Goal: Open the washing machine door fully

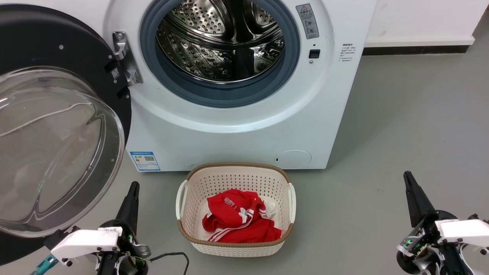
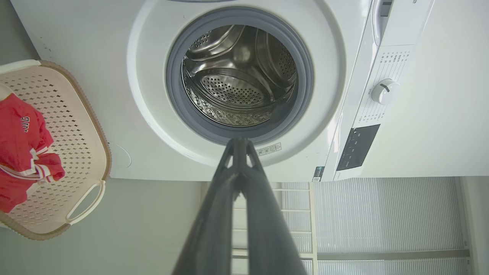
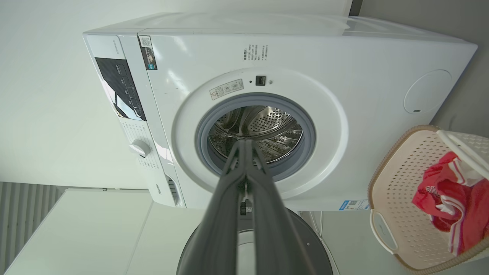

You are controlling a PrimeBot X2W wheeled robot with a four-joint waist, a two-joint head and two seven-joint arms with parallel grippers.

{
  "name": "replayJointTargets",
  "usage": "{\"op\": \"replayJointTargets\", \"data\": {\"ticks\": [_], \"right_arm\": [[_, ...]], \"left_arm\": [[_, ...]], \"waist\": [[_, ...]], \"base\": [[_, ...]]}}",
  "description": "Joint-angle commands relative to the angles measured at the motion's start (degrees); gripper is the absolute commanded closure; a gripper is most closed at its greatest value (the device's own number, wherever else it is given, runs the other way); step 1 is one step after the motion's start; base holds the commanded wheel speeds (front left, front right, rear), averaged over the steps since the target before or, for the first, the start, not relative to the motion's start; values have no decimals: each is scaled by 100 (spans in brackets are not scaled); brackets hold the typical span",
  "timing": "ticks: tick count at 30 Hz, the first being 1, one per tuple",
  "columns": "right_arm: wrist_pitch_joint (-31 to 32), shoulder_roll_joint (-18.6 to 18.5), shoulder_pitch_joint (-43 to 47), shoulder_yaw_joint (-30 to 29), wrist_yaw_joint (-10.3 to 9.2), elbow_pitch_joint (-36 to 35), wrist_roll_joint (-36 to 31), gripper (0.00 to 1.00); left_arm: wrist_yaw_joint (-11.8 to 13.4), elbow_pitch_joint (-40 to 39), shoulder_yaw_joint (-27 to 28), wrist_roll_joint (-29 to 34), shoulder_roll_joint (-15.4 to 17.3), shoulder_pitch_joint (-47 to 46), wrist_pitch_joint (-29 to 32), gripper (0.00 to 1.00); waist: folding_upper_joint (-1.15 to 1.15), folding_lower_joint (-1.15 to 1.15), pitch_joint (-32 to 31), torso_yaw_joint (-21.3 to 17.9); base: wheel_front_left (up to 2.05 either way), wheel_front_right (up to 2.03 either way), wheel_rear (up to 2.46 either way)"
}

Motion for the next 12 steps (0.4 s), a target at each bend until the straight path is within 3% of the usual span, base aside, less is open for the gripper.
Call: {"op": "replayJointTargets", "data": {"ticks": [1, 12], "right_arm": [[26, 10, -64, -15, 0, 26, 117, 100], [70, 27, -87, -41, 0, 38, 174, 100]], "left_arm": [[-23, 13, 27, -101, -8, -69, 49, 100], [-32, 21, 32, -198, -10, -73, 75, 100]], "waist": [[0, 0, 0, 0], [0, 0, -1, 1]], "base": [[0, 0, 0], [0, 0, 0]]}}
